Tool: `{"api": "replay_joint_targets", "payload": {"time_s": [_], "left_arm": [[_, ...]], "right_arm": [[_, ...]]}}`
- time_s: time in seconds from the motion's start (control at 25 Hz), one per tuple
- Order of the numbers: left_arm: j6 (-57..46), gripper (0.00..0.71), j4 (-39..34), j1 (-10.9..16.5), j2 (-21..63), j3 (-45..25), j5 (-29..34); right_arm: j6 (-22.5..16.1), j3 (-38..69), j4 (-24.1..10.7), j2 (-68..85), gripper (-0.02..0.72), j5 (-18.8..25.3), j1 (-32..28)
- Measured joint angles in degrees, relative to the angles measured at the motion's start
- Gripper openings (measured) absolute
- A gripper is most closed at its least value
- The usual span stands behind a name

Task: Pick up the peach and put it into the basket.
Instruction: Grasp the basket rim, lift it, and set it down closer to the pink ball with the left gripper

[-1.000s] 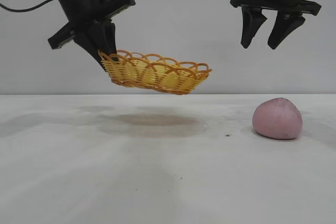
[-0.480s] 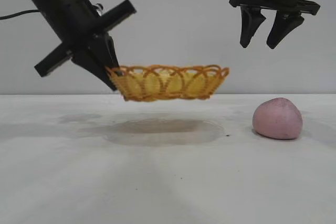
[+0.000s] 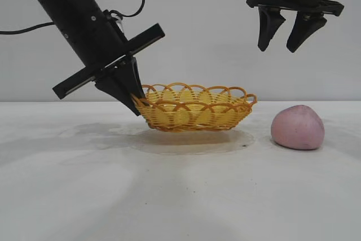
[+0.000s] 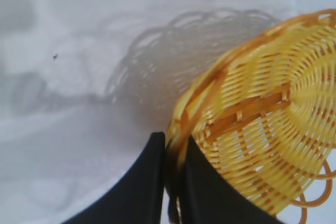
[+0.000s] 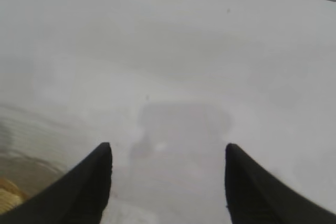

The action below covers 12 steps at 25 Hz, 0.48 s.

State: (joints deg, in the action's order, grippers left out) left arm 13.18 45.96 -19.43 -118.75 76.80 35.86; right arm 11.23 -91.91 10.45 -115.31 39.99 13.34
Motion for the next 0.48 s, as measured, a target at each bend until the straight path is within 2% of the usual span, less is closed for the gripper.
{"api": "replay_joint_targets", "payload": {"time_s": [0.16,0.44,0.48], "left_arm": [[-4.2,0.000,-3.4,0.0,-0.1,0.0,0.3],[-5.9,0.000,-4.9,0.0,-1.4,0.0,1.6],[-5.9,0.071,-4.9,0.0,-1.4,0.0,1.7]], "right_arm": [[0.0,0.0,0.1,0.0,0.404,0.0,0.0],[0.0,0.0,0.1,0.0,0.404,0.0,0.0],[0.0,0.0,0.1,0.0,0.404,0.0,0.0]]}}
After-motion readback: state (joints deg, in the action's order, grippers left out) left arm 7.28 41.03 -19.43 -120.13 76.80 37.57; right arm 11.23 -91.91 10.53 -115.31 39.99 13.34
